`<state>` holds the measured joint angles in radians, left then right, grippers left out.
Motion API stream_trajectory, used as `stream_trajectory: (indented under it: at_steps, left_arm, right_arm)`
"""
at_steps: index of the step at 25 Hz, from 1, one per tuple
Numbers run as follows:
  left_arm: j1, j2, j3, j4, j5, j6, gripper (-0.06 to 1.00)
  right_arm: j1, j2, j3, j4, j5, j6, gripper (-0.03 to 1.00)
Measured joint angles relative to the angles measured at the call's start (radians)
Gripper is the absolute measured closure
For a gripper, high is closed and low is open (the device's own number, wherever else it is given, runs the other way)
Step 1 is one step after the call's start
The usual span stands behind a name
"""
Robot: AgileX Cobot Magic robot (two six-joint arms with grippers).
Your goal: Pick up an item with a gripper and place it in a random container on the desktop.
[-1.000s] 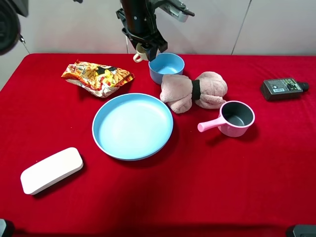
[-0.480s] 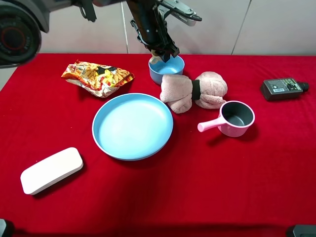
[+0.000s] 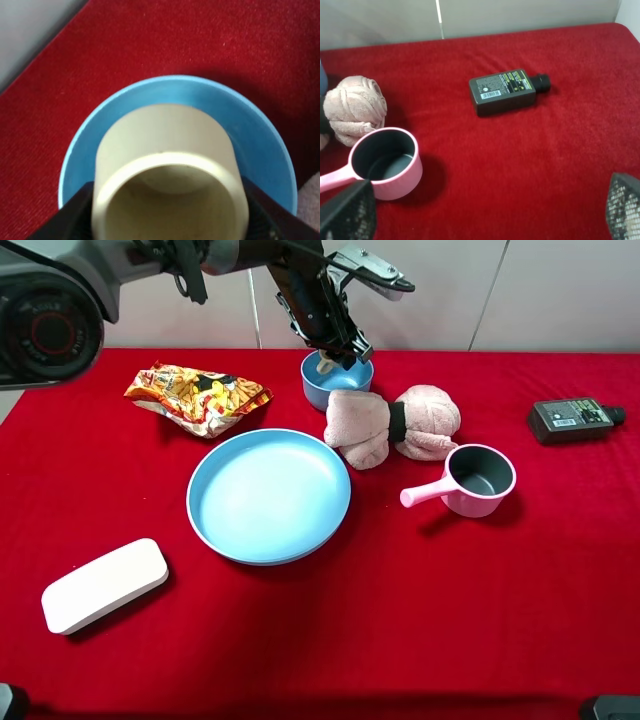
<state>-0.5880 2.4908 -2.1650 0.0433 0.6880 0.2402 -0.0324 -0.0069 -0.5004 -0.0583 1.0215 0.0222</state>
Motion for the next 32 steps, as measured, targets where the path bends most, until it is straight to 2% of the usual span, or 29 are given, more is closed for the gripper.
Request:
stream_trajectory:
  at_steps: [14,17,20,23,27,32]
  left_arm:
    - [-0.006,0.015,0.000,-0.011,-0.037,0.000,0.40]
    - [-0.006,0.015,0.000,-0.011,-0.037,0.000,0.32]
    - [-0.006,0.015,0.000,-0.011,-0.038,0.000,0.16]
    - [-0.006,0.015,0.000,-0.011,-0.038,0.000,0.04]
    - [-0.006,0.015,0.000,-0.011,-0.039,0.000,0.00]
    - [-0.006,0.015,0.000,-0.011,-0.037,0.000,-0.01]
  right_arm:
    - [0.000,0.000,0.000,0.000,0.000,0.000,0.28]
    - [0.000,0.000,0.000,0.000,0.000,0.000,0.28]
    - [0.000,0.000,0.000,0.000,0.000,0.000,0.28]
    - [0.000,0.000,0.000,0.000,0.000,0.000,0.28]
    - [0.000,0.000,0.000,0.000,0.000,0.000,0.28]
    - [0.000,0.000,0.000,0.000,0.000,0.000,0.28]
